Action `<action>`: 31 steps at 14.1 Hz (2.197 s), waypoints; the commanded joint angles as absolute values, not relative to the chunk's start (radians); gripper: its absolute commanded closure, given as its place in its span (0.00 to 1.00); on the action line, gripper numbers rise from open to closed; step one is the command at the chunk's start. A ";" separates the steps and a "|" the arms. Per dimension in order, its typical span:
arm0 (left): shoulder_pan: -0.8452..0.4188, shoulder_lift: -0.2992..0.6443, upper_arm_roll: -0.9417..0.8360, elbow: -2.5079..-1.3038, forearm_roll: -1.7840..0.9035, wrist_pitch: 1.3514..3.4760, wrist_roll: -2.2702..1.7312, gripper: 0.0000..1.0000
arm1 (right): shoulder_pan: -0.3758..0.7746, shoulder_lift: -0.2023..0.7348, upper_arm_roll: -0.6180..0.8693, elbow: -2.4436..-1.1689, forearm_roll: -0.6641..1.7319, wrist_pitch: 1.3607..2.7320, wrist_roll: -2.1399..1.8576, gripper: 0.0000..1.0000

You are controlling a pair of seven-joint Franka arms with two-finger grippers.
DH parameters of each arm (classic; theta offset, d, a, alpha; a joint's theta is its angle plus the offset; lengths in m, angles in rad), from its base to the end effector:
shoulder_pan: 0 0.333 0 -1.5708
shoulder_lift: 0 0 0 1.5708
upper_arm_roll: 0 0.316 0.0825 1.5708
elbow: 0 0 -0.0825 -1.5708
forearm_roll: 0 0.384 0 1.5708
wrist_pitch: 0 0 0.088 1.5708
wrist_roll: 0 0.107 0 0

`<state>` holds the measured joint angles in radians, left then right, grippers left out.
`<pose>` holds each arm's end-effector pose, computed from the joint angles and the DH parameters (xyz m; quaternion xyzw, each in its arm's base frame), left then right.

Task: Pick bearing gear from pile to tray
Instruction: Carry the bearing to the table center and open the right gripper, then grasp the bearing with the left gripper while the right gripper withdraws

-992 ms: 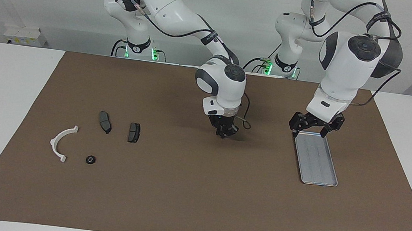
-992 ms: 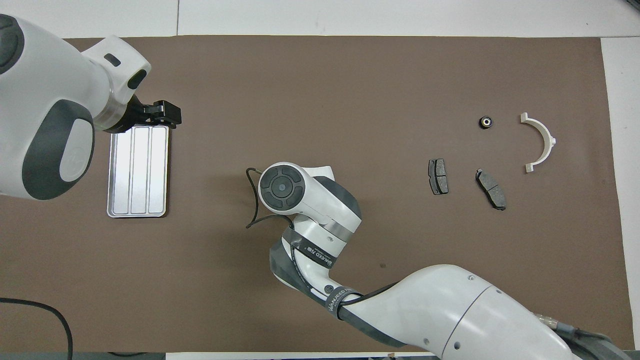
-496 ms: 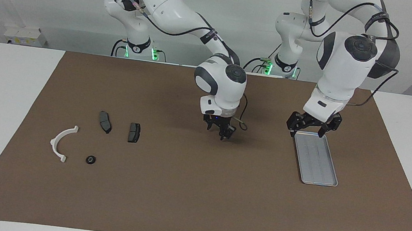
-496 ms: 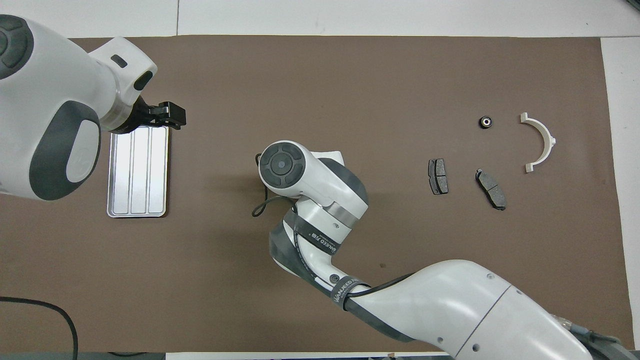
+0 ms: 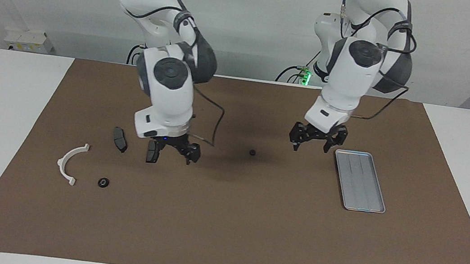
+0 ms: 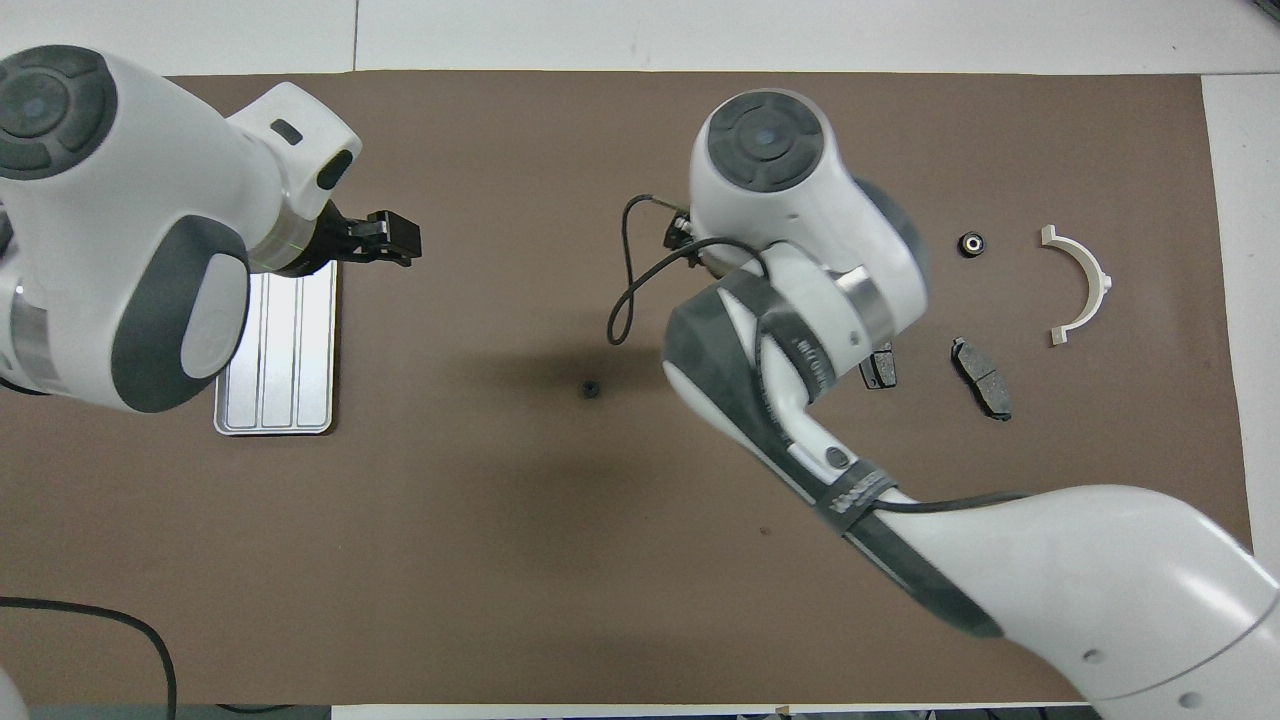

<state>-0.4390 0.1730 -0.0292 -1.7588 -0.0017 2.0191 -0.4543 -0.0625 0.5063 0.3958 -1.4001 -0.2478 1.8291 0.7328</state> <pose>0.5546 -0.2795 0.4728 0.9990 -0.0063 0.0376 0.0224 0.6748 0.1600 0.4273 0.9822 -0.1852 -0.0039 0.0309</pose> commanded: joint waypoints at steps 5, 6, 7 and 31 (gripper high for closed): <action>-0.618 0.299 -0.011 -1.839 0.077 2.173 -0.702 0.00 | -0.290 0.550 0.403 -1.598 -0.255 2.097 0.440 0.00; -0.621 0.320 -0.011 -1.839 0.083 2.193 -0.728 0.00 | -0.302 0.572 0.402 -1.595 -0.288 2.120 0.439 0.00; -0.624 0.322 -0.012 -1.845 0.083 2.203 -0.732 0.00 | -0.311 0.596 0.402 -1.595 -0.331 2.149 0.440 0.00; -0.670 0.350 -0.009 -1.982 0.101 2.372 -0.842 1.00 | -0.359 0.606 0.423 -1.582 -0.377 2.067 0.382 1.00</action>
<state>-0.6623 0.3551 -0.0210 -1.9744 0.0736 2.3637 -0.8020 -0.3526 0.6306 0.4002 -1.5905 -0.3664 2.1621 0.4146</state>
